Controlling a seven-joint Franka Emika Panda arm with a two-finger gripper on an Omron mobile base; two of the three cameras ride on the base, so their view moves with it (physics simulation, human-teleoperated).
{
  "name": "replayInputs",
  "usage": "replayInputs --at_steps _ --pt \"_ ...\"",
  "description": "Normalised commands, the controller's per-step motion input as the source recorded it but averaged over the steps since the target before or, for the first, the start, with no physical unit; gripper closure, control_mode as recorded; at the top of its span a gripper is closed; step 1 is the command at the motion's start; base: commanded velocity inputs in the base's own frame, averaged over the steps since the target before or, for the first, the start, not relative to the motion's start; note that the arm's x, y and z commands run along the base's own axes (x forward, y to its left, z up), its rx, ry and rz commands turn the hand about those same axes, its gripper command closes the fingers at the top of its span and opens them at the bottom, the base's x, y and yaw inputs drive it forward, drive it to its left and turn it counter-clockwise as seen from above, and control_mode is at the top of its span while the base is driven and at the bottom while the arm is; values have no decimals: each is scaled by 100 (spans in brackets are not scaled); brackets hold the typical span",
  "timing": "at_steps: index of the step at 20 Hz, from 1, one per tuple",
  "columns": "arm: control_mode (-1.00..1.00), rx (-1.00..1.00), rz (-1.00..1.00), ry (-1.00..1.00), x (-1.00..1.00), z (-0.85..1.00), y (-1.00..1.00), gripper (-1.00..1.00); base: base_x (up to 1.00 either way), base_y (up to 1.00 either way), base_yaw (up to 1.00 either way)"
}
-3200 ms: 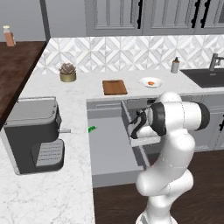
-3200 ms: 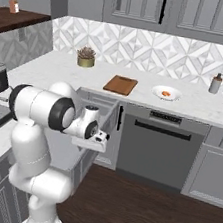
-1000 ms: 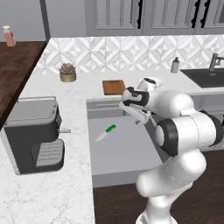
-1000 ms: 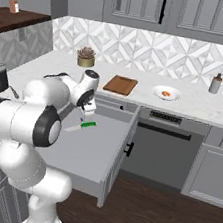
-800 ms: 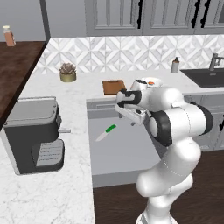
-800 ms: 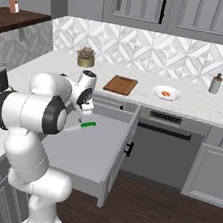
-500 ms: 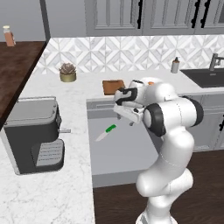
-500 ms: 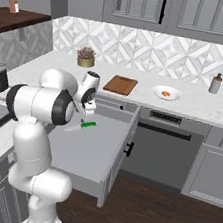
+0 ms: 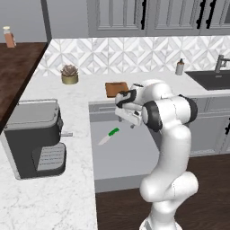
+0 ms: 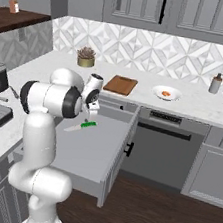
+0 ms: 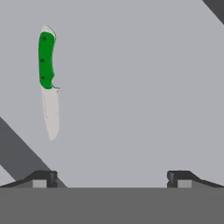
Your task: Pick up the knife from the drawer and place it on the cutting board. Then place the meat from the plate to the cutting board.
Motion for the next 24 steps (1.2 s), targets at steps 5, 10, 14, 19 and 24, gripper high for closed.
replayInputs --at_steps 5,10,14,19,24 --pt "-100 -2 0 -2 40 -36 16 -100 0 0 0" --pt "-100 -10 0 0 43 -51 13 -100 0 0 0" --pt "-100 -3 0 -1 38 -31 3 -100 0 0 0" --pt "-100 0 0 0 52 -19 3 -100 0 0 0" --pt "-100 -5 0 0 33 -42 1 -100 0 0 0"
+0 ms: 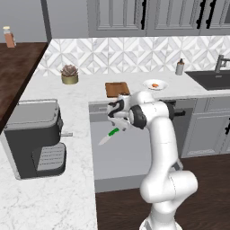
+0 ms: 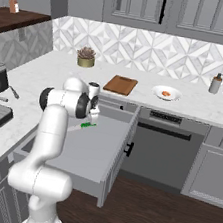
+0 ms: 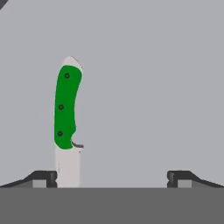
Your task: Pick up the knife from the drawer and place it on the cutting board. Then place the meat from the plate to the cutting board.
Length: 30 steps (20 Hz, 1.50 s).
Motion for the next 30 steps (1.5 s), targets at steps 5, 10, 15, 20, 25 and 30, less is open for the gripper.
replayInputs --at_steps 5,10,15,20,25,30 --pt "-100 -6 0 0 12 -42 0 -100 0 0 0" --pt "-100 0 0 -2 23 -11 0 -100 0 0 0" --pt "-100 0 0 0 43 -30 14 -100 0 0 0" --pt "-100 0 0 1 31 -40 21 -100 0 0 0" --pt "-100 -1 0 2 28 -45 18 -100 0 0 0" --pt "-100 -4 0 5 19 -33 5 -100 0 0 0"
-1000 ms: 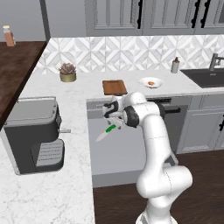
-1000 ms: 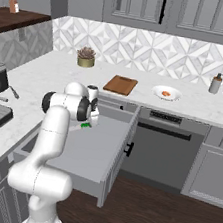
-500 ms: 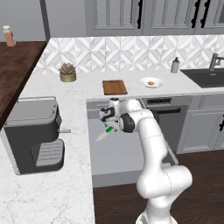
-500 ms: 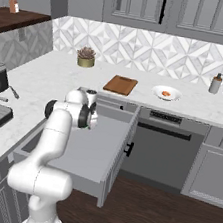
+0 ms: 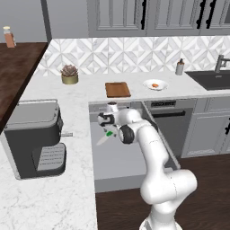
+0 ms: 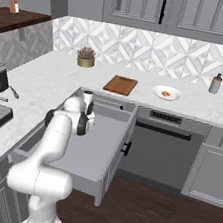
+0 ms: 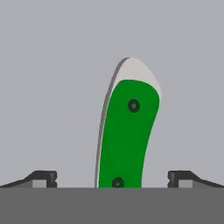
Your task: Pick up the knife from the drawer and place it on the cutting board. Then place the meat from the plate to the cutting board.
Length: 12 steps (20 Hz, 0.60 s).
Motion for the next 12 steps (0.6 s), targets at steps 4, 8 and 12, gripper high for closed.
replayInputs --at_steps 4,8,12 --pt "-100 -2 0 2 -24 -58 -40 100 0 0 0" --pt "-100 0 1 -11 -40 -52 -60 100 0 0 0" --pt "-100 0 1 -10 -71 -20 -41 100 0 0 0"
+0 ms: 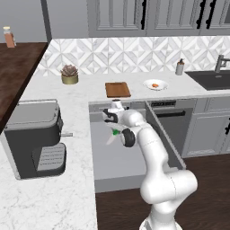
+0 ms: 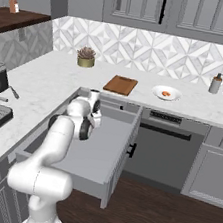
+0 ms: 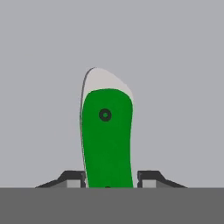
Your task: Pick up the knife from the drawer and place it on the cutting board. Then place the meat from the plate to the cutting board.
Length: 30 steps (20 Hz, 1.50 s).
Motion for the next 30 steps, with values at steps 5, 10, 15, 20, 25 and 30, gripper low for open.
replayInputs --at_steps 5,10,15,20,25,30 --pt "-100 3 -5 -31 -100 10 -57 100 0 0 0" --pt "-100 10 -12 -40 -100 59 -43 100 0 0 0" --pt "-100 10 -8 -35 -100 74 -50 100 0 0 0" --pt "-100 2 -5 -33 -100 87 -38 100 0 0 0" --pt "-100 1 -11 -14 -100 100 -28 100 0 0 0" --pt "-100 2 -18 0 -100 100 -26 100 0 0 0"
